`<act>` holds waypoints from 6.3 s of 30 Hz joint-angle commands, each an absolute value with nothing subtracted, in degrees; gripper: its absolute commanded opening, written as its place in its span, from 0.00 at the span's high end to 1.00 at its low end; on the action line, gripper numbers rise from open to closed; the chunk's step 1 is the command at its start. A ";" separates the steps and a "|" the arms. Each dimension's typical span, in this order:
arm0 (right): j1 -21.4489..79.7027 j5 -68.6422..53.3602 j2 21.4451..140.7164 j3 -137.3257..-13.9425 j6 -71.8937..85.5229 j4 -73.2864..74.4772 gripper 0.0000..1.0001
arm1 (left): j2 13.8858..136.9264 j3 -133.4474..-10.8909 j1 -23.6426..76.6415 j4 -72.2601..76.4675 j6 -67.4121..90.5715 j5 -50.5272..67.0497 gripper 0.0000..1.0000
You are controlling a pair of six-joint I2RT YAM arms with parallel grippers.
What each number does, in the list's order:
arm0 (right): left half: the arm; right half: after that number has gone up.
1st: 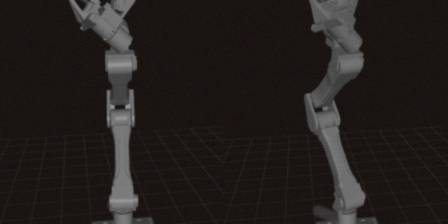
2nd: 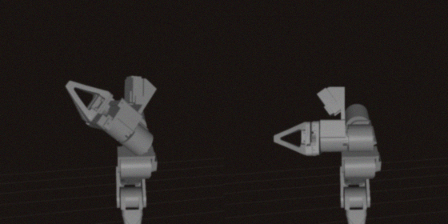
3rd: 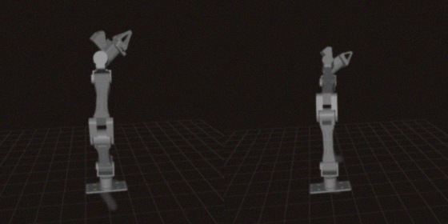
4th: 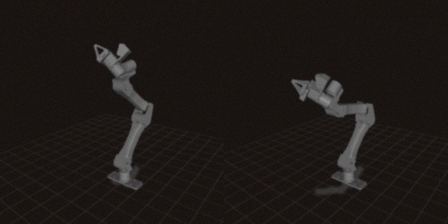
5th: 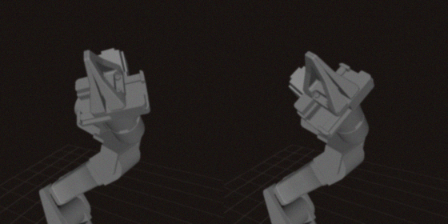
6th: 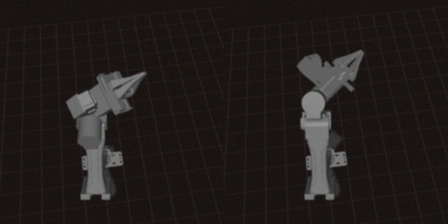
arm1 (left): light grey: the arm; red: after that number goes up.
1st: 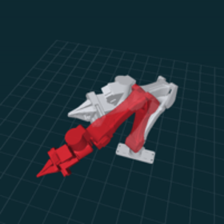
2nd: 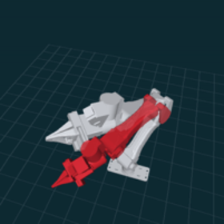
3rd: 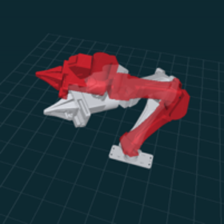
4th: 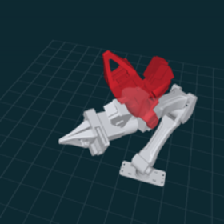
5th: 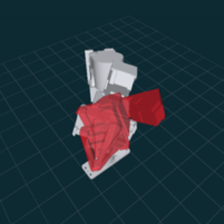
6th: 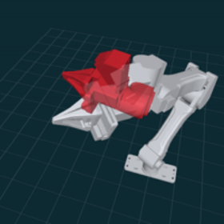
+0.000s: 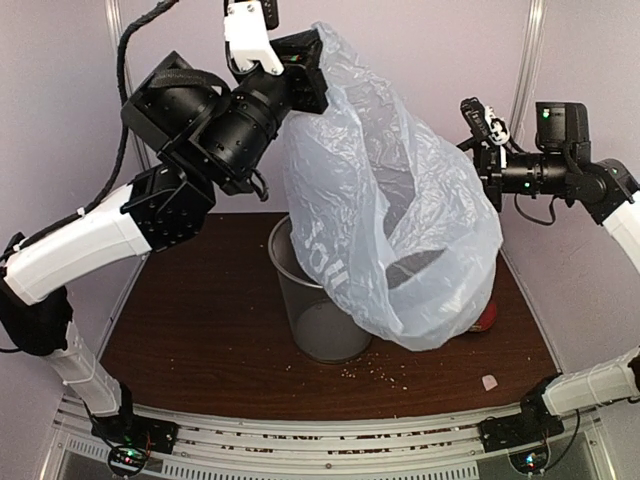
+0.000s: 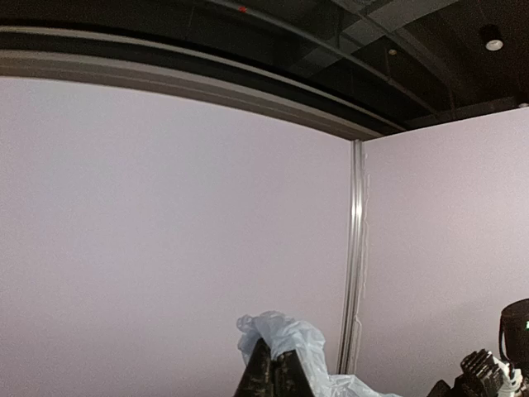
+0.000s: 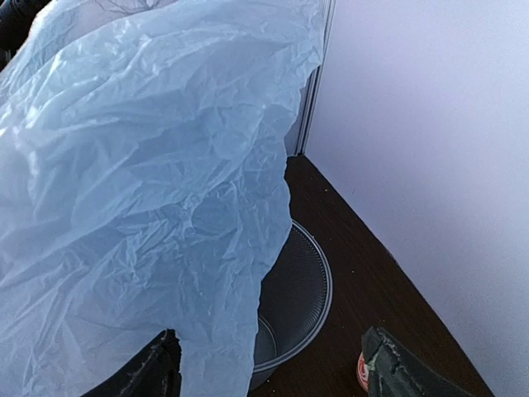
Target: Put the trash bags into the trash bin
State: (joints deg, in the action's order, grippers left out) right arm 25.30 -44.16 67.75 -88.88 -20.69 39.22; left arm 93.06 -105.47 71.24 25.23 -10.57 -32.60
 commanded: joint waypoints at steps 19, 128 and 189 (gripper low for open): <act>17.14 -49.36 66.61 -84.52 -26.94 46.77 0.25 | 73.60 -70.78 46.33 10.12 24.64 -38.44 1.00; 47.28 -20.95 102.17 -106.63 -24.97 66.44 0.33 | 57.93 -50.42 46.32 14.85 26.34 -20.79 1.00; 42.18 -28.09 89.65 -96.21 -27.21 55.44 0.81 | 77.96 -66.97 46.23 14.95 31.59 -11.43 1.00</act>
State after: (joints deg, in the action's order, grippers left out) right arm 43.90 -31.59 89.69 -96.84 -28.49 57.95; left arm 76.53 -65.39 46.54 10.33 28.73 -17.30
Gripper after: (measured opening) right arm 0.192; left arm 0.006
